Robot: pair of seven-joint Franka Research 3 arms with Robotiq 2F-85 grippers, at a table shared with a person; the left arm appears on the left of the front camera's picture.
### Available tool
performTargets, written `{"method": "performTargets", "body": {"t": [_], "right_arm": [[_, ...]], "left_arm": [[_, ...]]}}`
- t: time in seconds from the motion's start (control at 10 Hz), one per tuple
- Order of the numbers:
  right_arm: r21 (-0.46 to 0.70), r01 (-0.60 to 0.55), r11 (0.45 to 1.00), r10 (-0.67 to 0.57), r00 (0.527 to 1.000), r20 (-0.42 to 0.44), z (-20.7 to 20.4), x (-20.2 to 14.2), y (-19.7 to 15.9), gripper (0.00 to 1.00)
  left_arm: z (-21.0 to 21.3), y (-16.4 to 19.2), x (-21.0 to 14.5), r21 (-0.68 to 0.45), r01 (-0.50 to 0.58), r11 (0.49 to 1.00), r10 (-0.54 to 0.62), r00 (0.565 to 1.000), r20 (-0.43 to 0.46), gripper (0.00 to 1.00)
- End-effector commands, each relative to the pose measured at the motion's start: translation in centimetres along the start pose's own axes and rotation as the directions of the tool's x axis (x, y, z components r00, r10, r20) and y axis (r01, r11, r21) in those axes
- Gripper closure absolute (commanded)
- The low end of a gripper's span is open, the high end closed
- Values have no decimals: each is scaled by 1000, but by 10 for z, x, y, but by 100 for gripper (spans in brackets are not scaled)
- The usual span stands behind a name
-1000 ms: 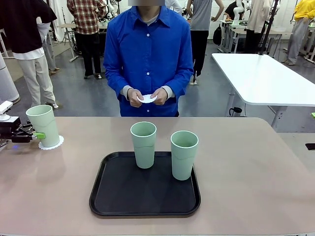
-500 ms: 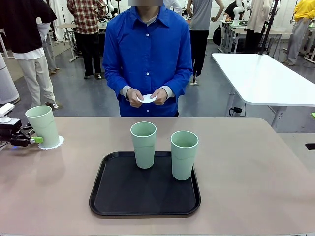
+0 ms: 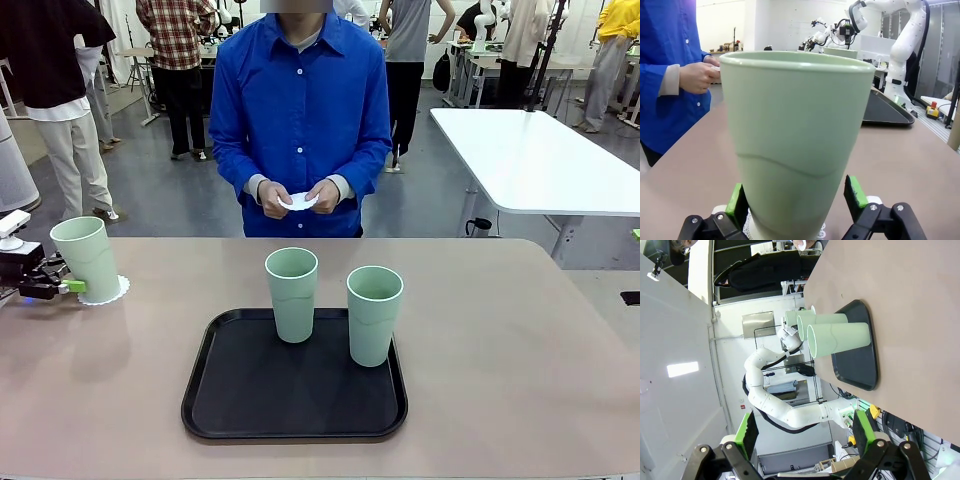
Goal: Place coasters on the table and set cups on them.
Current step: Pick up one Reusable plastic cup and place it on a coaster set by the human.
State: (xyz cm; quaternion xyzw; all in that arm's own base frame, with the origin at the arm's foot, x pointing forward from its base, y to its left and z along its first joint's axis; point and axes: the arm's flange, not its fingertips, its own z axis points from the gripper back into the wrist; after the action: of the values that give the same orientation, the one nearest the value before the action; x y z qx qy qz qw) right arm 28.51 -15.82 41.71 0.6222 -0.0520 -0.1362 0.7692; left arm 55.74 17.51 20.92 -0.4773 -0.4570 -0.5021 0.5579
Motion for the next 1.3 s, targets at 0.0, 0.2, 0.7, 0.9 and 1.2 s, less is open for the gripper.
{"method": "performTargets", "body": {"t": [0.0, 0.2, 0.7, 0.9, 1.2], "right_arm": [[17, -3, 1000, 3, 1000, 11, 0, 2, 1, 0], [17, -3, 1000, 3, 1000, 11, 0, 2, 1, 0], [17, -3, 1000, 3, 1000, 11, 0, 2, 1, 0], [17, -3, 1000, 3, 1000, 11, 0, 2, 1, 0], [17, -3, 1000, 3, 1000, 11, 0, 2, 1, 0]], "left_arm": [[4, 1, 0, -66, 7, 998, -7, 1000, 9, 0], [4, 2, 1, -72, 10, 997, -9, 1000, 12, 0], [7, 7, 1, -31, 14, 999, -13, 1000, 13, 0], [8, 8, 2, -17, 20, 1000, -19, 1000, 14, 0], [9, 9, 2, -10, 16, 1000, -16, 1000, 6, 0]]}}
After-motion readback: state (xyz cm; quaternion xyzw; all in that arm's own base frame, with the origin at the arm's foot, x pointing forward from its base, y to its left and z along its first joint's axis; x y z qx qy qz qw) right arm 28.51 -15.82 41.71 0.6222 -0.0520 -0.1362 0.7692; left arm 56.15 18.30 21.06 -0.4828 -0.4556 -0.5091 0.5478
